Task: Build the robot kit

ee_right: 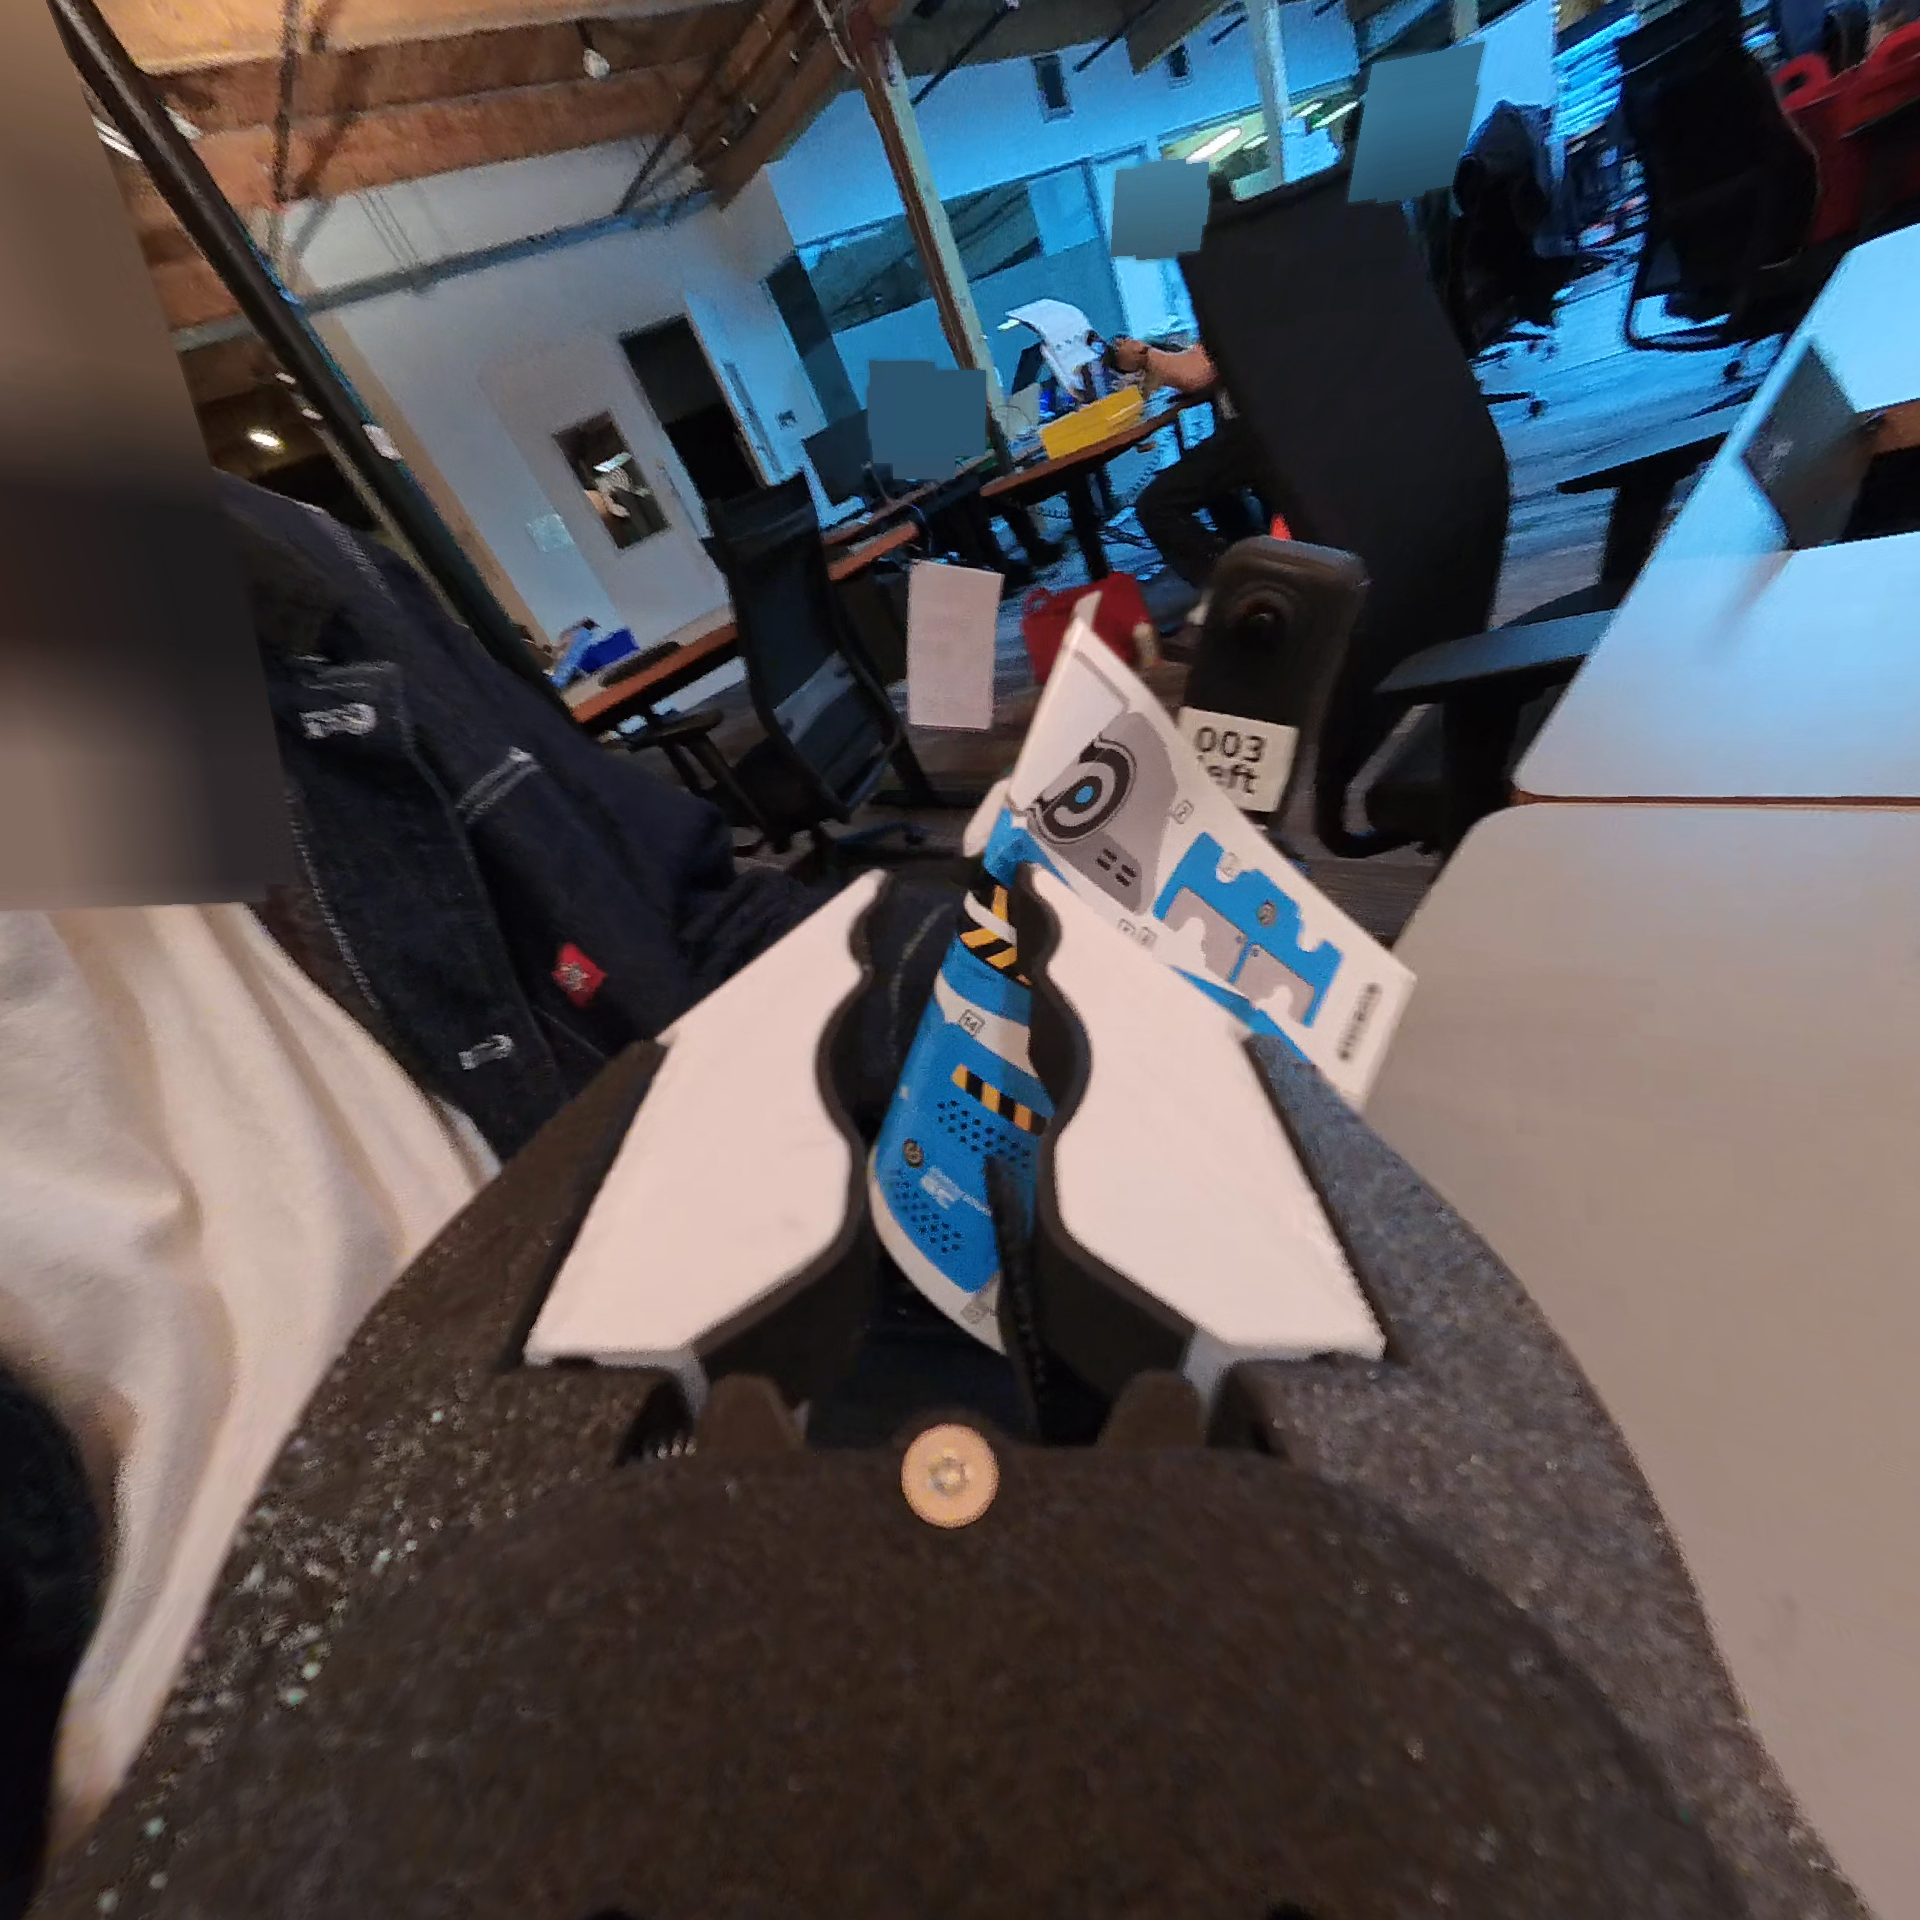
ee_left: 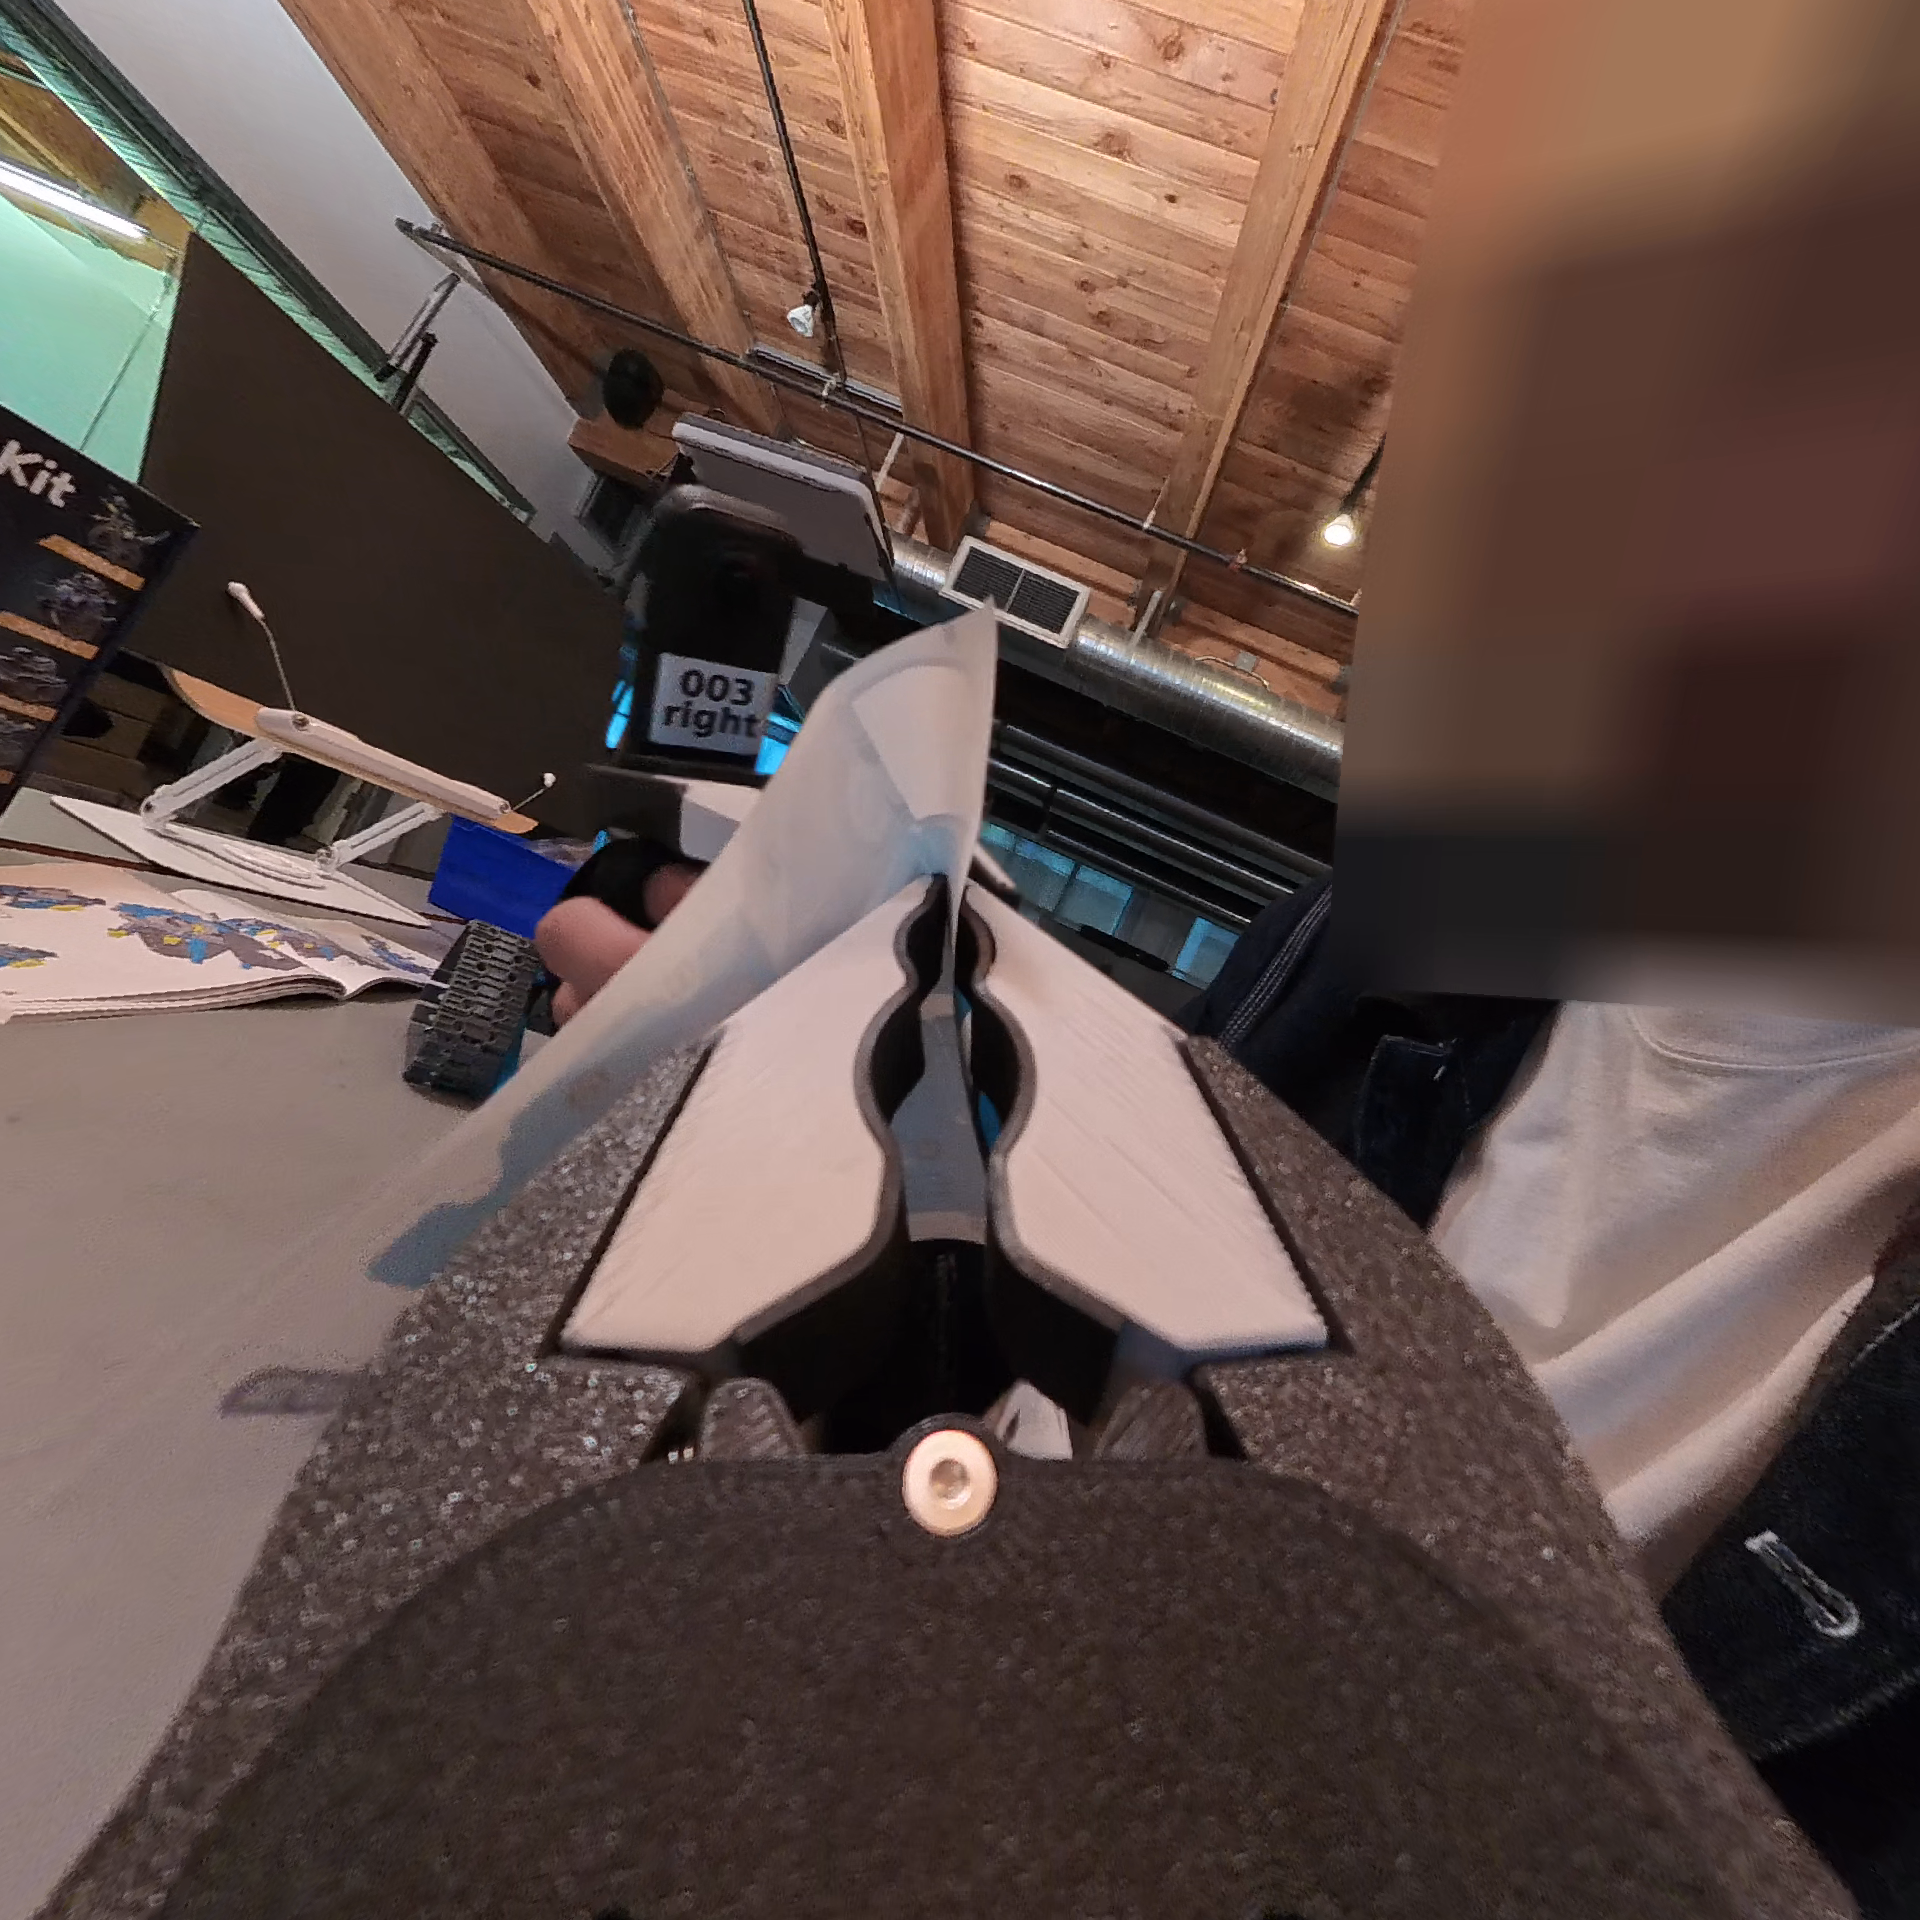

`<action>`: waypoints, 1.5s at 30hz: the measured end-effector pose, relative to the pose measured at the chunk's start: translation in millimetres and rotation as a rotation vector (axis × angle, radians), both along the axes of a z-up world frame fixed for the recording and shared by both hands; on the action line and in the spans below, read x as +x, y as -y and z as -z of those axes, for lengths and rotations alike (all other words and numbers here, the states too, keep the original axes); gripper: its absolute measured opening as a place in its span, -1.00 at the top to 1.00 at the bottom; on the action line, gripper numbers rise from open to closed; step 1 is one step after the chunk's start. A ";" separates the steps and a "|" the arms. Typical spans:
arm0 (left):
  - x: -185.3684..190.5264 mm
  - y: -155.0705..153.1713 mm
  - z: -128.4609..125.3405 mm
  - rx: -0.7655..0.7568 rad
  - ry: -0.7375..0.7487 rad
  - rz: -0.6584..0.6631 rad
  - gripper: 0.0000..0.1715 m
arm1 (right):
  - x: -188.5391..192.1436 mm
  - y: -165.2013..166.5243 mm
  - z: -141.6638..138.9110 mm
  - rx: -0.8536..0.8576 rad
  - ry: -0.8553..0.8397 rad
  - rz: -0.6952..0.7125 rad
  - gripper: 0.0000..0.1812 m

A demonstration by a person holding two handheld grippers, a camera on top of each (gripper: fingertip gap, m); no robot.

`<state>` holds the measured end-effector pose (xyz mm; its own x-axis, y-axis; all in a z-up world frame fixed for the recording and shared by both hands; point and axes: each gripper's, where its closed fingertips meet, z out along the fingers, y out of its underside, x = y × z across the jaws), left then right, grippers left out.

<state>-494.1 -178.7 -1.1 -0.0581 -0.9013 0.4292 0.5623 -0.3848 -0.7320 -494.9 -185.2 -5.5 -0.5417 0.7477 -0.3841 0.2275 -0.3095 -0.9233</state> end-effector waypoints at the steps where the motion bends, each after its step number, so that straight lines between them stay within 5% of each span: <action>1: -0.1 -1.6 0.7 -0.005 -0.005 -0.011 1.00 | -1.4 -2.4 1.6 0.028 0.001 0.027 0.80; 28: 8.1 5.6 1.2 0.004 -0.009 0.043 1.00 | 8.6 -1.3 2.5 -0.022 0.008 -0.050 1.00; 45: -18.1 -7.8 6.2 -0.008 -0.044 -0.079 1.00 | -0.6 -27.8 4.0 0.032 0.010 0.106 1.00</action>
